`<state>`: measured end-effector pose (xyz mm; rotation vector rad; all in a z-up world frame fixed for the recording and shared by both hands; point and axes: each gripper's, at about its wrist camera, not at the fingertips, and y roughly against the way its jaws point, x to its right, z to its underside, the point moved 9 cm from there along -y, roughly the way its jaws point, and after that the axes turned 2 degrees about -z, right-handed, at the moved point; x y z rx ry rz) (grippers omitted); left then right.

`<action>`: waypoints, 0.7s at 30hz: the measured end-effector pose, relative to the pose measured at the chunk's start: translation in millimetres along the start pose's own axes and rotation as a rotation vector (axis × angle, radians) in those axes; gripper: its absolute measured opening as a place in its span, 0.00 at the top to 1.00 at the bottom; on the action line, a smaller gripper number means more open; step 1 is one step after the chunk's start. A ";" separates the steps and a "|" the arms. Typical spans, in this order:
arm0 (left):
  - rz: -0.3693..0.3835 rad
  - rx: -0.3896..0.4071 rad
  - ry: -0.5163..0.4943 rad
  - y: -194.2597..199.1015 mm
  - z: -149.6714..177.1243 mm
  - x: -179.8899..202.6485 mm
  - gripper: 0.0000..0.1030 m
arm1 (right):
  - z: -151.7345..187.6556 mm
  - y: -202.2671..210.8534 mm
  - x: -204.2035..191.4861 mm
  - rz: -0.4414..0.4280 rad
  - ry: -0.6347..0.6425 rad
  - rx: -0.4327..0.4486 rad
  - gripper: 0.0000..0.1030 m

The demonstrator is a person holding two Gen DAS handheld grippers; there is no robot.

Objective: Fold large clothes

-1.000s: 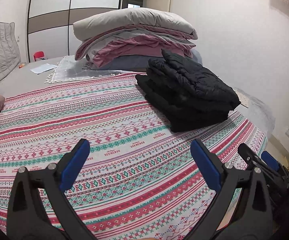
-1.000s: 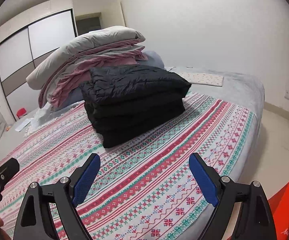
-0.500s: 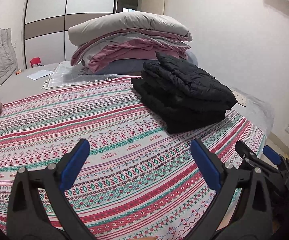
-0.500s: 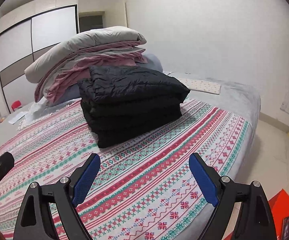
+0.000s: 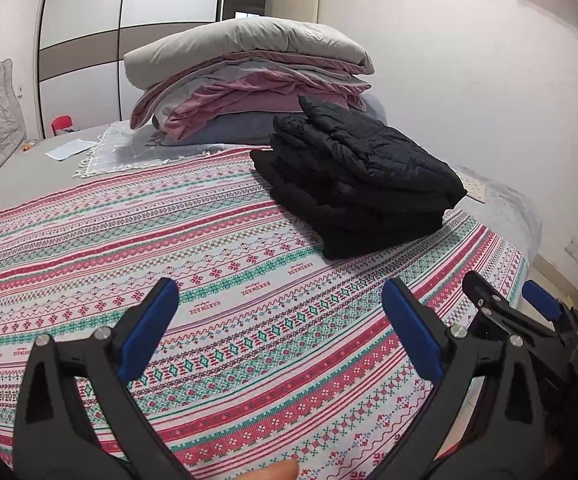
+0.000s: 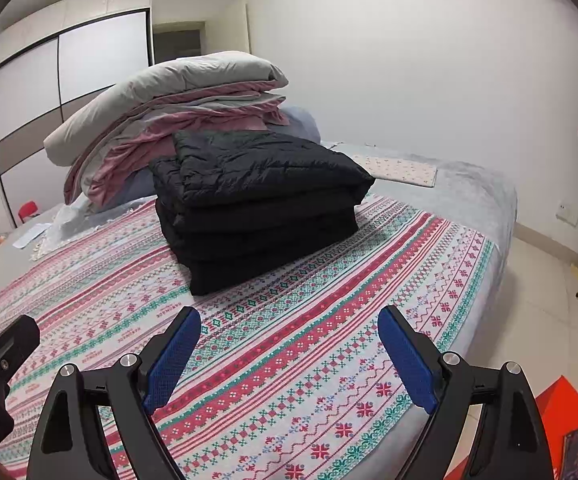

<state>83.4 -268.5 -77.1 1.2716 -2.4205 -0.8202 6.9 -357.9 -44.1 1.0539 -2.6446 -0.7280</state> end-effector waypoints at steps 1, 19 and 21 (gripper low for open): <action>0.001 0.000 0.003 -0.1 -0.2 -0.5 0.01 | -0.1 0.2 0.2 0.000 0.001 0.001 0.11; -0.041 0.002 0.052 -4.6 -0.6 -15.5 0.01 | -2.0 1.5 0.0 0.026 0.016 0.010 0.00; -0.048 -0.026 0.039 -7.9 2.9 -14.6 0.01 | -2.4 0.9 0.0 0.025 0.015 0.009 0.00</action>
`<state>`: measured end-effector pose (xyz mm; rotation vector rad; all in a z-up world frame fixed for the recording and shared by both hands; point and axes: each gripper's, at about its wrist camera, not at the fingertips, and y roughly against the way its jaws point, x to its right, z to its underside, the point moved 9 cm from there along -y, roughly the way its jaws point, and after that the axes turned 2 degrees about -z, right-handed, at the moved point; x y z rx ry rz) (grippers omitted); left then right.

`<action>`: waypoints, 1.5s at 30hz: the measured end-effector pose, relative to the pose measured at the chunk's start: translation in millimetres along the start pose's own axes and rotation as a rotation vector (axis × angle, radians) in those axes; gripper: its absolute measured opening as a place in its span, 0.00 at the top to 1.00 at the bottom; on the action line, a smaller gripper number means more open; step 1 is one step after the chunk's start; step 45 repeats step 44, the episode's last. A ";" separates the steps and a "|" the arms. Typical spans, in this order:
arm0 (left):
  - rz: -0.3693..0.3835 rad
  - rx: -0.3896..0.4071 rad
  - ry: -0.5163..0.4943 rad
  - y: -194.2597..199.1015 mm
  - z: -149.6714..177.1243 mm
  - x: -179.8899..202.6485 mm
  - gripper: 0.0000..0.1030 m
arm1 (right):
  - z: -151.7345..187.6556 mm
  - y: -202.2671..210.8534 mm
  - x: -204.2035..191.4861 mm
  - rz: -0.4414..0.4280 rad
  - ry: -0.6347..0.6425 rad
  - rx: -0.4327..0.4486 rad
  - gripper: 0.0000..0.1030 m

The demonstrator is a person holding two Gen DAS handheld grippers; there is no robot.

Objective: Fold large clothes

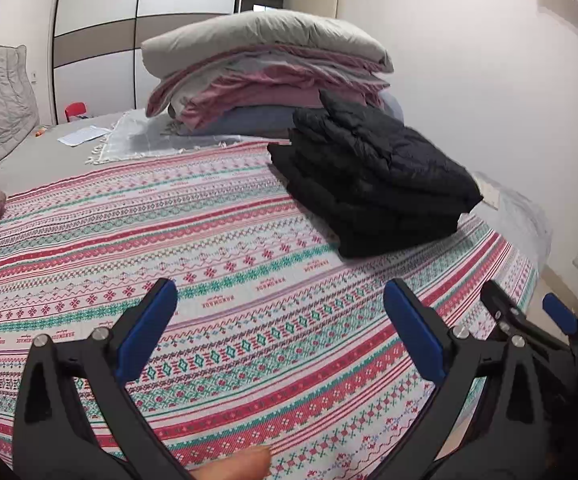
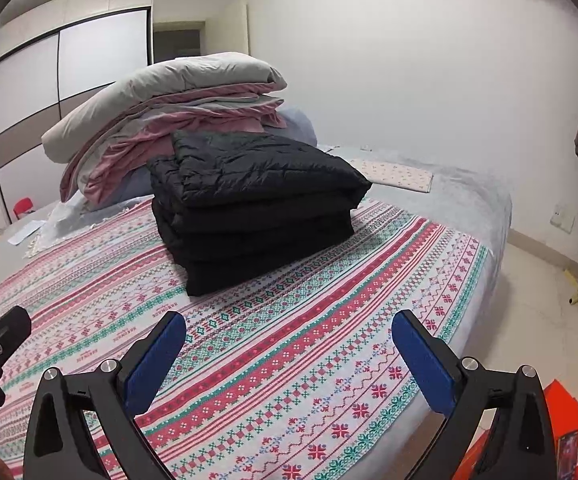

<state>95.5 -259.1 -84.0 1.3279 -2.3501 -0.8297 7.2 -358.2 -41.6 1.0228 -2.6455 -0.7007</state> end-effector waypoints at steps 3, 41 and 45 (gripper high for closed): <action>0.008 0.013 -0.013 0.7 0.3 1.6 0.01 | -0.1 0.2 0.4 0.001 0.001 0.000 0.00; 0.061 0.037 -0.078 9.3 0.4 20.4 0.01 | 0.7 0.4 1.5 0.031 0.004 -0.004 0.00; 0.069 0.041 -0.071 10.0 -0.6 21.1 0.01 | 0.9 0.9 1.2 0.031 0.003 -0.004 0.00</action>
